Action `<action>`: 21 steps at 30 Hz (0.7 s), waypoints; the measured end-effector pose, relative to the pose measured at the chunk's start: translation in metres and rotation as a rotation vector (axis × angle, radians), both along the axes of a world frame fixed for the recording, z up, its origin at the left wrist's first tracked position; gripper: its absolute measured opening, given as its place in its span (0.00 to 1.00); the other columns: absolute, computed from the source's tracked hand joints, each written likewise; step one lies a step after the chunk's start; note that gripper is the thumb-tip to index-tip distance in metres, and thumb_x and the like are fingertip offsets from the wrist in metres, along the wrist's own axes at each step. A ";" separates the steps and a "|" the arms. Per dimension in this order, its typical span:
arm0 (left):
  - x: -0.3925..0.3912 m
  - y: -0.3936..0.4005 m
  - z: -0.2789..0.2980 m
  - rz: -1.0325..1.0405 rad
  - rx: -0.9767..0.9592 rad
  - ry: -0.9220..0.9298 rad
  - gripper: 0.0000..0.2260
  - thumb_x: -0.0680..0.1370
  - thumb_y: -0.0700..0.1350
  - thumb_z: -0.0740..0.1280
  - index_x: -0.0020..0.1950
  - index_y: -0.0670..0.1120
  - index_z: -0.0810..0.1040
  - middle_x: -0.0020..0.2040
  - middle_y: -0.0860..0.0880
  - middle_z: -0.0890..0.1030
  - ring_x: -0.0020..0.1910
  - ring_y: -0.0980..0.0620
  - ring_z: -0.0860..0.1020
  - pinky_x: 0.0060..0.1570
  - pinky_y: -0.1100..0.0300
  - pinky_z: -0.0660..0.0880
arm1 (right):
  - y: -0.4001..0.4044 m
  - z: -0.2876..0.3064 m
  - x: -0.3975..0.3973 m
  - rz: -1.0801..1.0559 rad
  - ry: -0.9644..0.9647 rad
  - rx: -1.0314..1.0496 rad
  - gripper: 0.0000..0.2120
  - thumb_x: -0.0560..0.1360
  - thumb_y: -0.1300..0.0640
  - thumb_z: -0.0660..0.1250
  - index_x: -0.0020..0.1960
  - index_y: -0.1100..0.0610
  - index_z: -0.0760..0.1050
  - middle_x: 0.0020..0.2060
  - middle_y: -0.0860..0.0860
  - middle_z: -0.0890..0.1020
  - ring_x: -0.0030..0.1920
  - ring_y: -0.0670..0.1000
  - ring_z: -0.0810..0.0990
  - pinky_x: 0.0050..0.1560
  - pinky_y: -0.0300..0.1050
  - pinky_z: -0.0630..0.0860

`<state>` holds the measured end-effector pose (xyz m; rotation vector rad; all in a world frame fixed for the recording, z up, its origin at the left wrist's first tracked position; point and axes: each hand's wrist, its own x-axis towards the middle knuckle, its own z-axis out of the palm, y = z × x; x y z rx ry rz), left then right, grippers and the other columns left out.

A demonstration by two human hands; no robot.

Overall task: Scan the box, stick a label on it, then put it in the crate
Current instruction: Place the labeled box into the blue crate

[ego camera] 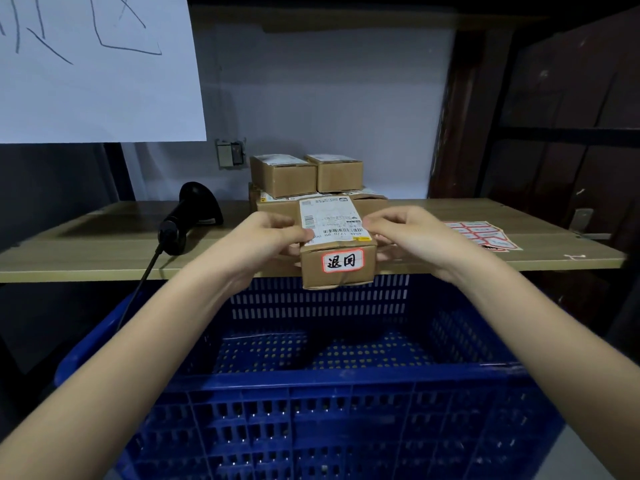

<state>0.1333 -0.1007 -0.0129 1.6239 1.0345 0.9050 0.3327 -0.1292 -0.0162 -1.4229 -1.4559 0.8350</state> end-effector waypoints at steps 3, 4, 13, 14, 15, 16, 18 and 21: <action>0.001 -0.015 0.002 -0.124 -0.039 -0.022 0.13 0.75 0.37 0.67 0.59 0.40 0.78 0.49 0.44 0.83 0.37 0.54 0.80 0.34 0.60 0.81 | -0.029 0.005 0.006 0.004 0.060 0.009 0.09 0.75 0.59 0.68 0.53 0.61 0.79 0.34 0.46 0.84 0.31 0.39 0.81 0.37 0.34 0.80; 0.003 -0.020 0.002 -0.153 -0.045 -0.026 0.14 0.74 0.36 0.67 0.59 0.40 0.78 0.49 0.44 0.84 0.35 0.57 0.81 0.33 0.60 0.81 | -0.037 0.005 0.008 -0.011 0.082 0.015 0.09 0.75 0.60 0.68 0.54 0.62 0.78 0.37 0.49 0.83 0.31 0.39 0.81 0.36 0.34 0.80; 0.039 -0.046 -0.006 -0.348 -0.120 0.007 0.15 0.72 0.35 0.69 0.58 0.44 0.78 0.52 0.44 0.85 0.43 0.53 0.83 0.37 0.56 0.83 | -0.098 0.002 0.040 -0.107 0.036 -0.058 0.11 0.74 0.62 0.68 0.56 0.62 0.79 0.47 0.56 0.86 0.42 0.46 0.83 0.35 0.36 0.81; 0.044 -0.048 -0.008 -0.366 -0.140 0.021 0.16 0.72 0.36 0.69 0.59 0.44 0.78 0.52 0.45 0.85 0.45 0.53 0.83 0.39 0.55 0.83 | -0.104 0.000 0.044 -0.114 0.033 -0.080 0.11 0.74 0.62 0.67 0.56 0.61 0.79 0.45 0.53 0.86 0.40 0.44 0.83 0.35 0.35 0.80; 0.049 -0.051 -0.010 -0.380 -0.157 0.034 0.17 0.72 0.36 0.69 0.60 0.44 0.78 0.51 0.45 0.86 0.47 0.52 0.83 0.41 0.53 0.83 | -0.109 -0.001 0.048 -0.118 0.029 -0.100 0.10 0.74 0.62 0.67 0.55 0.60 0.80 0.43 0.50 0.87 0.39 0.42 0.84 0.34 0.35 0.80; 0.053 -0.053 -0.011 -0.394 -0.176 0.047 0.17 0.72 0.36 0.69 0.60 0.44 0.77 0.51 0.46 0.86 0.48 0.51 0.83 0.42 0.52 0.83 | -0.115 -0.002 0.052 -0.123 0.025 -0.116 0.09 0.74 0.61 0.67 0.54 0.59 0.80 0.41 0.49 0.87 0.38 0.41 0.84 0.34 0.34 0.79; 0.063 -0.056 -0.014 -0.443 -0.227 0.072 0.14 0.72 0.36 0.69 0.57 0.43 0.79 0.50 0.47 0.86 0.49 0.51 0.83 0.43 0.51 0.83 | -0.123 -0.004 0.061 -0.138 0.030 -0.148 0.08 0.74 0.61 0.67 0.53 0.59 0.80 0.41 0.49 0.87 0.39 0.42 0.85 0.33 0.33 0.78; 0.079 -0.056 -0.014 -0.507 -0.338 0.116 0.14 0.68 0.37 0.69 0.53 0.41 0.81 0.50 0.45 0.86 0.51 0.47 0.83 0.44 0.47 0.82 | -0.129 -0.004 0.076 -0.129 0.035 -0.231 0.10 0.75 0.59 0.66 0.53 0.62 0.80 0.40 0.50 0.87 0.39 0.44 0.85 0.33 0.34 0.79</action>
